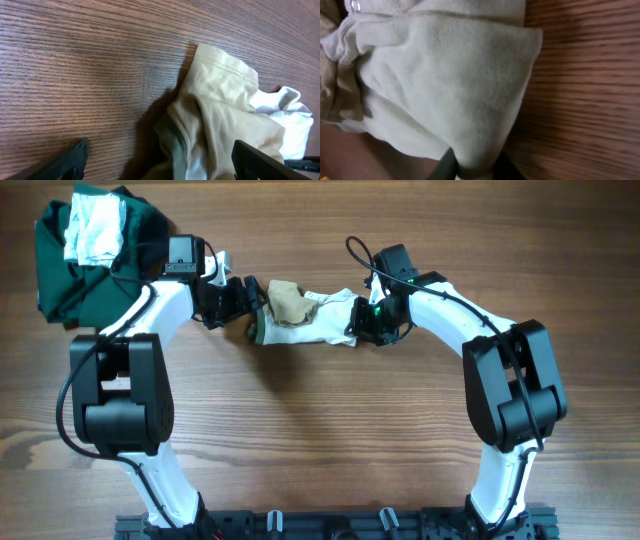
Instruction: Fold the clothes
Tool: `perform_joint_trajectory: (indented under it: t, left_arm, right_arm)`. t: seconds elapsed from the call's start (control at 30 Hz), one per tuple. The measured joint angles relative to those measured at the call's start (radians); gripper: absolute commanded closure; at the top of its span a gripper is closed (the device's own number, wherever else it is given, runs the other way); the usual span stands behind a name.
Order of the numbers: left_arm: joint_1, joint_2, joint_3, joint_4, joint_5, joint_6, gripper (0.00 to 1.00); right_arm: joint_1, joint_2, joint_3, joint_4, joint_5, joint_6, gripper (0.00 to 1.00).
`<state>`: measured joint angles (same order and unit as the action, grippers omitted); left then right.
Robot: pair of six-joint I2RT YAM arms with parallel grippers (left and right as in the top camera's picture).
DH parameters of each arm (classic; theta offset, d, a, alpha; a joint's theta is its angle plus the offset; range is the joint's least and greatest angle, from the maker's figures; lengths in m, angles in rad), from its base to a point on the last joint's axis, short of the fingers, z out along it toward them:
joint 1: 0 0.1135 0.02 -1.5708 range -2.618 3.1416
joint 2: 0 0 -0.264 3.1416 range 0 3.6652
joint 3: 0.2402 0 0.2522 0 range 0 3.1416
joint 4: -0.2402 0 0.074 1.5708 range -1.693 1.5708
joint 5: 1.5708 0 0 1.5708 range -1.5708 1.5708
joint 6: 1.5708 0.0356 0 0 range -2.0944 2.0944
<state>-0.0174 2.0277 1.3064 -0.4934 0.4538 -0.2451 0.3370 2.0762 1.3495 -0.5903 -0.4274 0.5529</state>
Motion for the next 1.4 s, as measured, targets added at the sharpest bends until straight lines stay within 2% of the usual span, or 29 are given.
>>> perform_joint_trajectory:
  t: [0.43, 0.77, 1.07, 1.4]
  left_arm:
    - [0.0, 0.0, 0.0, 0.0, 0.0, 0.0, 0.07]
    - [0.0, 0.0, 0.0, 0.0, 0.0, 0.0, 0.06]
    - [0.0, 0.0, 0.0, 0.002, 0.0, 0.0, 0.06]
    - [0.0, -0.001, -0.002, 0.007, 0.0, 0.0, 0.05]
  right_arm:
    - [-0.161, 0.0, 0.006, -0.098, 0.033, -0.034, 0.96]
    - [-0.228, -0.082, 0.041, -0.245, 0.276, -0.069, 0.96]
    - [-0.171, -0.171, 0.141, -0.285, 0.304, -0.091, 0.96]
    - [0.048, -0.171, 0.141, -0.215, 0.306, -0.092, 0.95]
